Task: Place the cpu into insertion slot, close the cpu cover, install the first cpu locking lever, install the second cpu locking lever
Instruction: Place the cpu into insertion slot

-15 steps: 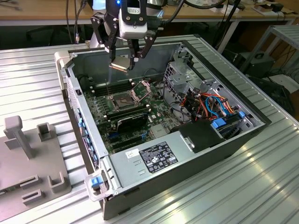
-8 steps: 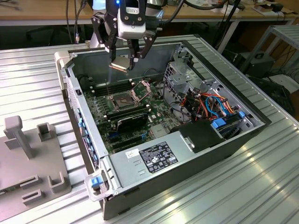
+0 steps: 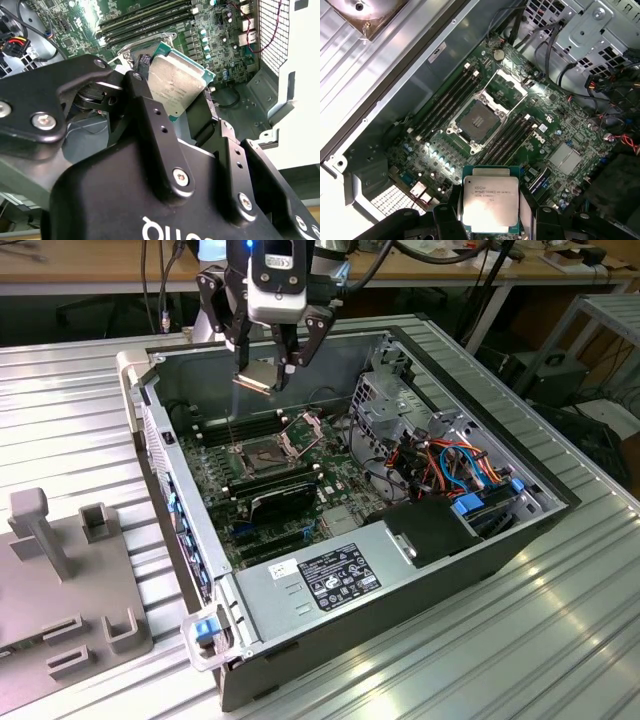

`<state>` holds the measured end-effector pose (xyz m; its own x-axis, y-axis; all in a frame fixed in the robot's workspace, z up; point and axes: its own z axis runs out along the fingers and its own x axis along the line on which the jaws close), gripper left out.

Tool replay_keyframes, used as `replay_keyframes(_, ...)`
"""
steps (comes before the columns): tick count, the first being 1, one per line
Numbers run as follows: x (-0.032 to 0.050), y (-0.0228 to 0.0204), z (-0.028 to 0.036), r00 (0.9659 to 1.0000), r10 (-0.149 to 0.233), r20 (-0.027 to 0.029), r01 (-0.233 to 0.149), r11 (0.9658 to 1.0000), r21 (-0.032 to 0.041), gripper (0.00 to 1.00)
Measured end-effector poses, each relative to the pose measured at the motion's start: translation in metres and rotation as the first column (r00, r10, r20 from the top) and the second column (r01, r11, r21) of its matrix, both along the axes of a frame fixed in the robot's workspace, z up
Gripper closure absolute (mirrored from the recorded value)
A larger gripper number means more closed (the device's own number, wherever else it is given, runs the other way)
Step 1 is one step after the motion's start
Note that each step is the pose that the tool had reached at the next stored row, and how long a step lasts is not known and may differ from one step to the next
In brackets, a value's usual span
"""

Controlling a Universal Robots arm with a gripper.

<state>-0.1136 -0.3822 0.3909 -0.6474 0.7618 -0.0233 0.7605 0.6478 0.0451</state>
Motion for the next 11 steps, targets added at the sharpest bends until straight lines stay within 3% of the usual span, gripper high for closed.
replay_keyframes(11,0.0,0.0001,0.0,0.9983,-0.058,0.0,0.058,0.9983,0.0,0.45)
